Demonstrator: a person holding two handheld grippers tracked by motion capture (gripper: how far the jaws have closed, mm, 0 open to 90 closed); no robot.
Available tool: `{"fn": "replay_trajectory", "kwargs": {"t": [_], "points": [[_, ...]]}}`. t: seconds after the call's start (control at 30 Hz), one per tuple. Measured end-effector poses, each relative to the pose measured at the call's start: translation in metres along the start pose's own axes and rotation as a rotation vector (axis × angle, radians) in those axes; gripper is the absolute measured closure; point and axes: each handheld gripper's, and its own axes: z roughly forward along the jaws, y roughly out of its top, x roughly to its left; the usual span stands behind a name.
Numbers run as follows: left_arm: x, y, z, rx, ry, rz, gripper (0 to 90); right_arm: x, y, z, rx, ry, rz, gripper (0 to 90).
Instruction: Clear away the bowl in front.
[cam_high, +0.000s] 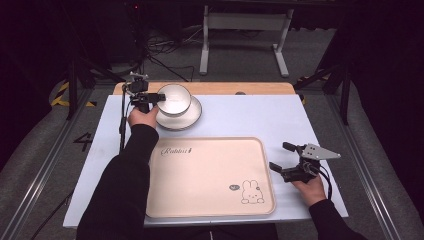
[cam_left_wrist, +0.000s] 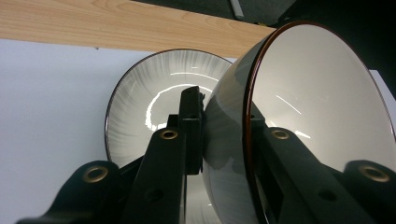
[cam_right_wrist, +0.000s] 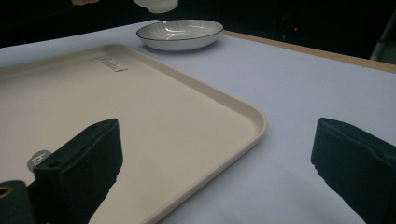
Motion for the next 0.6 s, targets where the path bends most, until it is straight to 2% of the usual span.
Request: {"fn": "replay_trajectory", "kwargs": {"t": [0.23,0.43,0.6], "points": [[-0.003,0.000,-0.009,0.010,-0.014,0.023,78.4,0.000,0.000,0.000,0.000,0.000,0.000,2.7],[-0.014,-0.003,-0.016,0.063,-0.030,0.115,78.5,0.000,0.000,0.000,0.001,0.000,0.000,2.7],[-0.023,-0.006,-0.024,0.084,-0.053,0.169,78.5,0.000,0.000,0.000,0.003,-0.001,-0.001,2.7]]}}
